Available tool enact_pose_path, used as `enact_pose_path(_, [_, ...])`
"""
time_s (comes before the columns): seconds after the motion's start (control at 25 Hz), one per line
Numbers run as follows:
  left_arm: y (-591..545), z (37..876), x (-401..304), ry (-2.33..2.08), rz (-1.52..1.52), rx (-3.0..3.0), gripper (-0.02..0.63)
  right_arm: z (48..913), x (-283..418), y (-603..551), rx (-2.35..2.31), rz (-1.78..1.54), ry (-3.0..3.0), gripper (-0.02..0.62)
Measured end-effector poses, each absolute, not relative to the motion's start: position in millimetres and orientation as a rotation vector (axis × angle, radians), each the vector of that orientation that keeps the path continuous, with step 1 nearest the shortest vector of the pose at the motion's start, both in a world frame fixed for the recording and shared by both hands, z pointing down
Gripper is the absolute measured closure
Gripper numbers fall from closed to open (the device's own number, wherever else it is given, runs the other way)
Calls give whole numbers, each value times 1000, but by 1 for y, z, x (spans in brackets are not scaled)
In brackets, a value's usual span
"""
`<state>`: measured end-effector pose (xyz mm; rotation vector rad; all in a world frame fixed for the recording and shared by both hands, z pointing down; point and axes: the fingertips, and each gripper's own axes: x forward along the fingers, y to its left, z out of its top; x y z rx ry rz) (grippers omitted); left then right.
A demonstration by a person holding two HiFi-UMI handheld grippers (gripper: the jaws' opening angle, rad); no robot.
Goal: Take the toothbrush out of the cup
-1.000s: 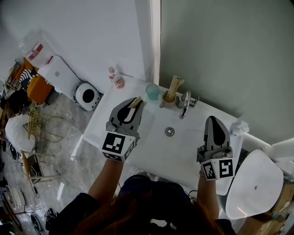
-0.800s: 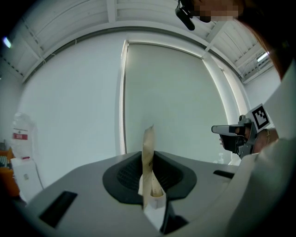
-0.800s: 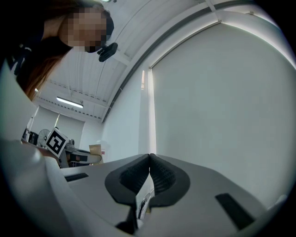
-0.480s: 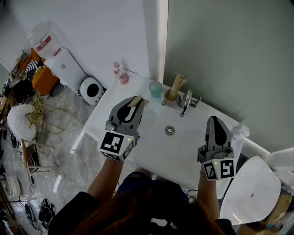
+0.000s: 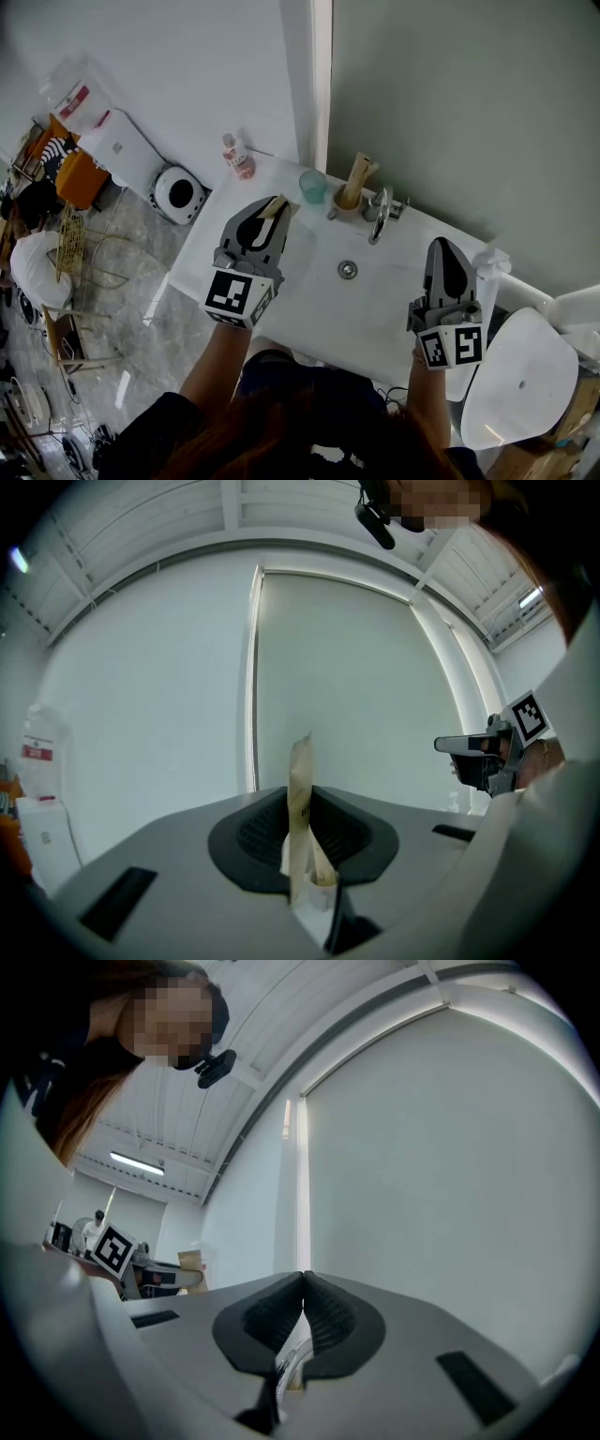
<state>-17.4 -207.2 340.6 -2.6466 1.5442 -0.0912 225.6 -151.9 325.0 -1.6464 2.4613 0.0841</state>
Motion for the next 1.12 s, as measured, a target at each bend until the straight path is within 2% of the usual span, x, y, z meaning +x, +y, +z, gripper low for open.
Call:
enact_pose_path(0.2, [-242, 342, -51, 1425, -80, -2708, 531, 326, 199, -168, -1789, 101, 2367, 580])
enact_pose_path(0.68, [-307, 338, -174, 1111, -25, -2862, 531, 352, 73, -182, -2097, 82, 2120, 580])
enact_pose_path(0.88, [-315, 344, -191, 1041, -19, -2910, 532, 352, 40, -171, -2164, 75, 2099, 580])
enact_pose_path(1.12, [-314, 349, -189, 999, -11, -2949, 532, 346, 36, -165, -2210, 83, 2069, 580])
